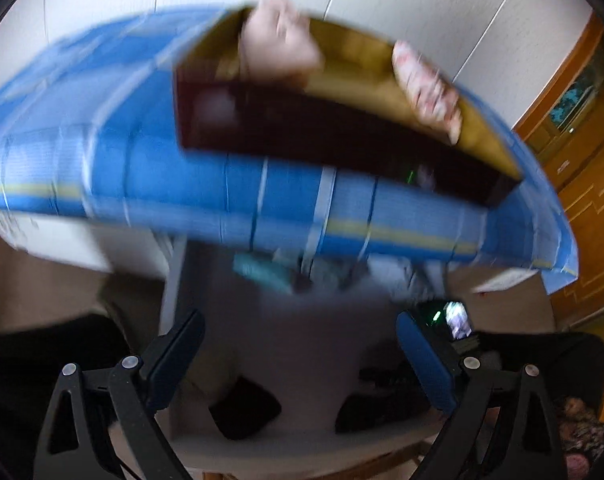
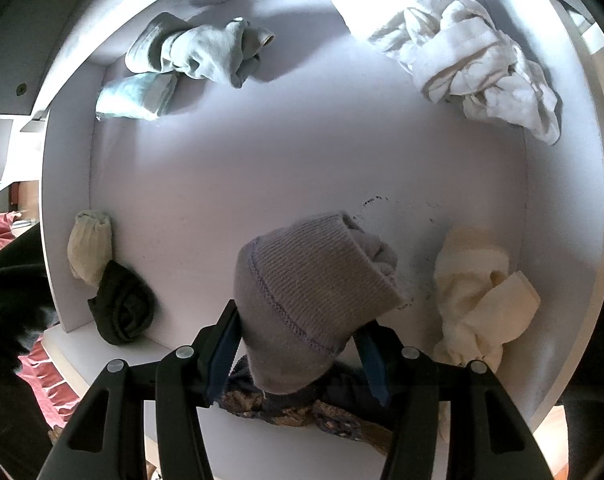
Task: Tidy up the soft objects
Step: 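Move the left tool back down into the shelf, then grasp the cream knit beanie with the left tool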
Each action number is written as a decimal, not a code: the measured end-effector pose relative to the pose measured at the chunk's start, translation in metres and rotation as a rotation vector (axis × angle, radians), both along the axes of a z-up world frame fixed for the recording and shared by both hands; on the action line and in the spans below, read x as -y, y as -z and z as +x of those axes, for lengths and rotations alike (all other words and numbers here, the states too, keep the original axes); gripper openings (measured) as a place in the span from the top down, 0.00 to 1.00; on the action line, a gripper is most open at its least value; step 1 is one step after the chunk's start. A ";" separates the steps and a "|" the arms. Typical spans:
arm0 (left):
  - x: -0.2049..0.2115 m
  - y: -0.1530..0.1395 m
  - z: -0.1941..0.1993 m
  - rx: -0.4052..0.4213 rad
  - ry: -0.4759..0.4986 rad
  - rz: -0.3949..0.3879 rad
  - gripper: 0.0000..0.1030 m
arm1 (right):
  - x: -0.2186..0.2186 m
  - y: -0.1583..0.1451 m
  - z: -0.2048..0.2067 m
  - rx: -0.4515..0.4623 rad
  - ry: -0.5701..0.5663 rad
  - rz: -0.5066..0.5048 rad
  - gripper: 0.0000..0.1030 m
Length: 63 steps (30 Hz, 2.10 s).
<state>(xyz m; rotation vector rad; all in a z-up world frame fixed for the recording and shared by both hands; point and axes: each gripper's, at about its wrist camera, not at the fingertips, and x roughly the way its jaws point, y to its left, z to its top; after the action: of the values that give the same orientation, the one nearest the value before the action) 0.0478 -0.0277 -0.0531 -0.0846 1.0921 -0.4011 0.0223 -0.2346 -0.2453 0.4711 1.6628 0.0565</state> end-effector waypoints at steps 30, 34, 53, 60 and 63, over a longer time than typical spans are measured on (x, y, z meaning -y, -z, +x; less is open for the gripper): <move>0.012 0.217 0.028 -0.419 0.044 0.569 0.29 | 0.008 0.003 -0.002 0.010 0.036 0.080 0.46; 0.009 0.225 0.025 -0.453 0.035 0.546 0.38 | 0.010 0.005 -0.002 0.007 0.042 0.079 0.46; 0.015 0.211 0.014 -0.510 0.024 0.343 0.16 | 0.027 -0.005 -0.012 0.023 0.099 0.077 0.46; 0.006 0.222 0.018 -0.545 -0.015 0.296 0.15 | 0.032 -0.008 -0.018 0.025 0.106 0.065 0.46; 0.016 0.227 0.017 -0.556 0.026 0.262 0.25 | 0.031 -0.008 -0.017 0.027 0.111 0.063 0.46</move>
<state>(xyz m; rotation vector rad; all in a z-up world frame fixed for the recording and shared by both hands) 0.0647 -0.0441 -0.2804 0.0548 1.6871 -0.2579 0.0050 -0.2660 -0.2376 0.6070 1.6095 0.0329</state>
